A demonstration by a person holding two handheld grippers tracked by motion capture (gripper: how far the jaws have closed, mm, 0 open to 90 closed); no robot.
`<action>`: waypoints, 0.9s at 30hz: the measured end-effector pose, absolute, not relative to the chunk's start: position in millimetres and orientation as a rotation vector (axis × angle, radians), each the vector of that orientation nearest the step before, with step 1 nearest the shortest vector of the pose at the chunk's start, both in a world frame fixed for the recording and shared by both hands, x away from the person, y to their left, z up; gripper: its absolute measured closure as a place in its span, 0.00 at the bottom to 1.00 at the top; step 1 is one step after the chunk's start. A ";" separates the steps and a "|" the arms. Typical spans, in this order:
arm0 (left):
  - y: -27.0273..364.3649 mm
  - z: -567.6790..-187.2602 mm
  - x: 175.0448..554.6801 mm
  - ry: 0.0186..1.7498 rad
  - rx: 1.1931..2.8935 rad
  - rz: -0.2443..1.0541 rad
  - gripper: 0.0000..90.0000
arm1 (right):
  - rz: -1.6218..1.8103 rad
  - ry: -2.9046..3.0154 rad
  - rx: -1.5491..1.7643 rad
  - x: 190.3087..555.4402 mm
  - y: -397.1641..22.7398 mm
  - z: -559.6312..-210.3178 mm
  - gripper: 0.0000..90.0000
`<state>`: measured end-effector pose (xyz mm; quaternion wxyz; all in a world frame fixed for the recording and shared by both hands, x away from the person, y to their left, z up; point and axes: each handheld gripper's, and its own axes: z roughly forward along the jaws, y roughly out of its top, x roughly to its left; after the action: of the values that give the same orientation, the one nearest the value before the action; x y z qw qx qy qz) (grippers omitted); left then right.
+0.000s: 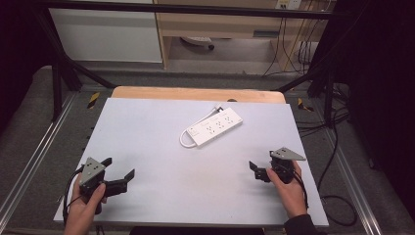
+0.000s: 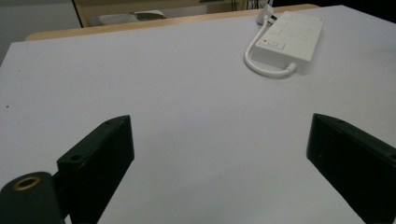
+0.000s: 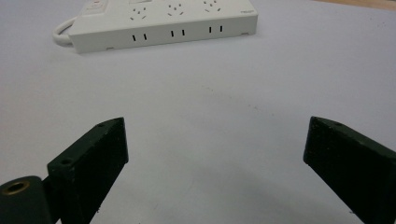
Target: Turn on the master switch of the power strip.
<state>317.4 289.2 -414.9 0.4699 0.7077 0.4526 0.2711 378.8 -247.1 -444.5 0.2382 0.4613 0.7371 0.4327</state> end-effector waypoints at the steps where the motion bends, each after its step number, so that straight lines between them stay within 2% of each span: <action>1: 289.6 -414.7 318.3 1.112 1.726 0.660 0.08 | 1.183 2.023 1.264 378.4 -247.0 -444.8 0.07; 17: 291.8 -414.0 317.5 1.123 1.719 0.658 0.08 | 1.273 1.991 1.215 374.0 -244.0 -436.5 0.07; 27: 295.1 -413.8 313.6 1.131 1.714 0.664 0.08 | 1.304 1.965 1.203 371.6 -231.5 -421.0 0.03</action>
<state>313.6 295.1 -413.8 0.4721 0.7001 0.4619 0.2713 371.6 -231.5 -421.0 0.2444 0.4405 0.7198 0.4777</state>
